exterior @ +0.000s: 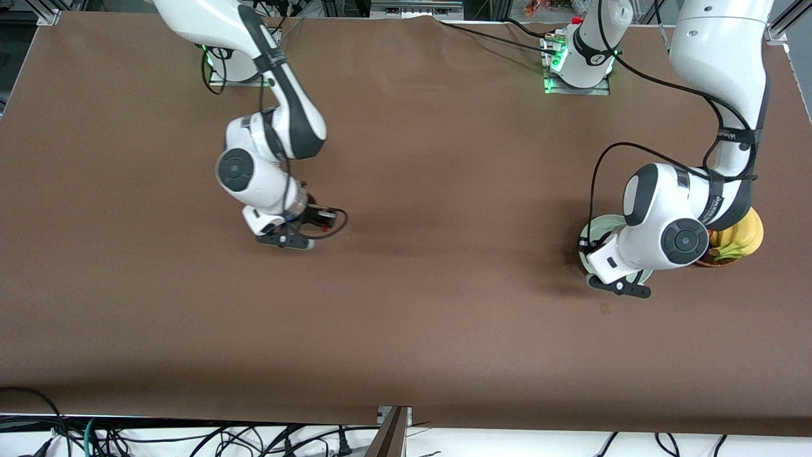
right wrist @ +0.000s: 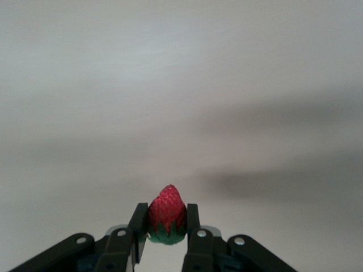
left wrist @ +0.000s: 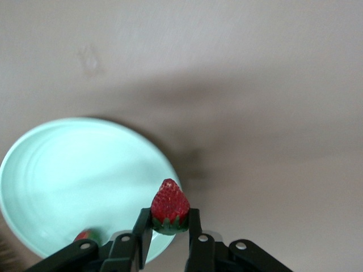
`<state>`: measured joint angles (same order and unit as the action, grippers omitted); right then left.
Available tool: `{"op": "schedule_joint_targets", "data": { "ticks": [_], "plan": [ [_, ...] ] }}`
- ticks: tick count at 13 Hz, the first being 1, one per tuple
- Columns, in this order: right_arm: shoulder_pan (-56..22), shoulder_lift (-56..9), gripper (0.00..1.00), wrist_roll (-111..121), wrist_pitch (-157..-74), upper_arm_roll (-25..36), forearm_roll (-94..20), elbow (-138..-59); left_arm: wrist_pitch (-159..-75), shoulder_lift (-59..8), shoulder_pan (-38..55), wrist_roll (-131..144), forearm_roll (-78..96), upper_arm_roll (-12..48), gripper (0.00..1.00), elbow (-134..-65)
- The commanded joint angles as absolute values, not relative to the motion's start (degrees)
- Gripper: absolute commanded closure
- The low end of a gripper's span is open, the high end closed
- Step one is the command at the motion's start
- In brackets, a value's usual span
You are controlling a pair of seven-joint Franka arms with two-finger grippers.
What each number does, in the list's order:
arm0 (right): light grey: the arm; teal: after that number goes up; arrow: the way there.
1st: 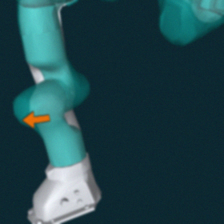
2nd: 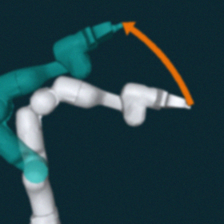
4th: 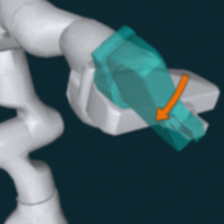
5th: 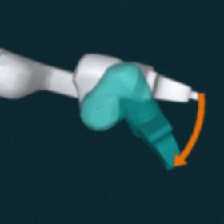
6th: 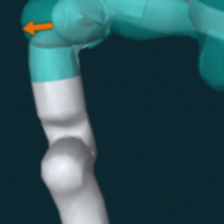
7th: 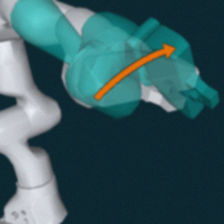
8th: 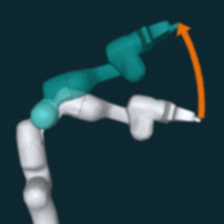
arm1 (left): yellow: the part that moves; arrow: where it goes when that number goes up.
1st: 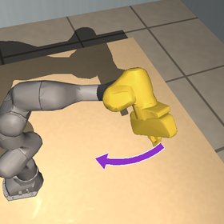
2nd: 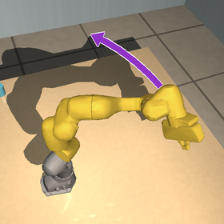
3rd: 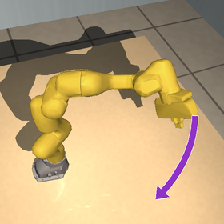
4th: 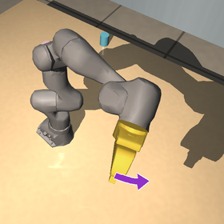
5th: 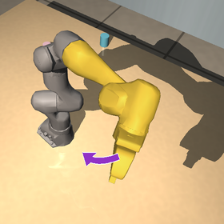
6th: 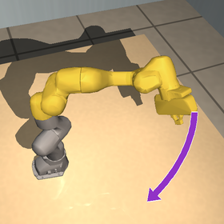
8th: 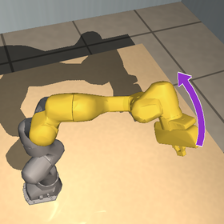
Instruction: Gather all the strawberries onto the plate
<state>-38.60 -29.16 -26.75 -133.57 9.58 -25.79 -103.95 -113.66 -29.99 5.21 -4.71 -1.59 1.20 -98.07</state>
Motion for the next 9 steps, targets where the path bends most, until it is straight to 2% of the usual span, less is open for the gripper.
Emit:
{"op": "schedule_joint_targets", "data": {
  "ticks": [1,3,6,7,8,9],
  "plan": [
    [-38.4,-36.6,0.71,-43.0,-132.1,3.7,-27.3,-92.3,-115.0,-25.4,4.1,-10.7,-2.7,-1.5,0.97,-105.0],
    [-39.8,-41.6,0.7,-54.4,-132.4,0.5,-27.2,-84.2,-118.4,-25.4,3.9,-15.3,-2.6,-3.5,0.96,-107.3],
    [-43.0,-48.2,0.66,-66.9,-136.5,0.3,-27.3,-74.4,-131.5,-25.8,3.5,-20.2,-1.8,-5.5,0.92,-114.5],
    [-44.0,-49.6,0.6,-70.0,-140.4,0.1,-27.6,-73.3,-132.2,-26.0,3.5,-19.8,-1.7,-5.5,0.92,-114.8],
    [-44.6,-51.5,0.58,-74.1,-145.8,-1.2,-28.6,-71.6,-132.6,-26.6,3.5,-19.8,-1.7,-5.5,0.91,-114.8],
    [-44.9,-53.0,0.46,-77.7,-151.3,-2.5,-28.7,-70.2,-132.7,-27.2,3.5,-19.9,-1.7,-5.5,0.86,-114.6]
  ]
}}
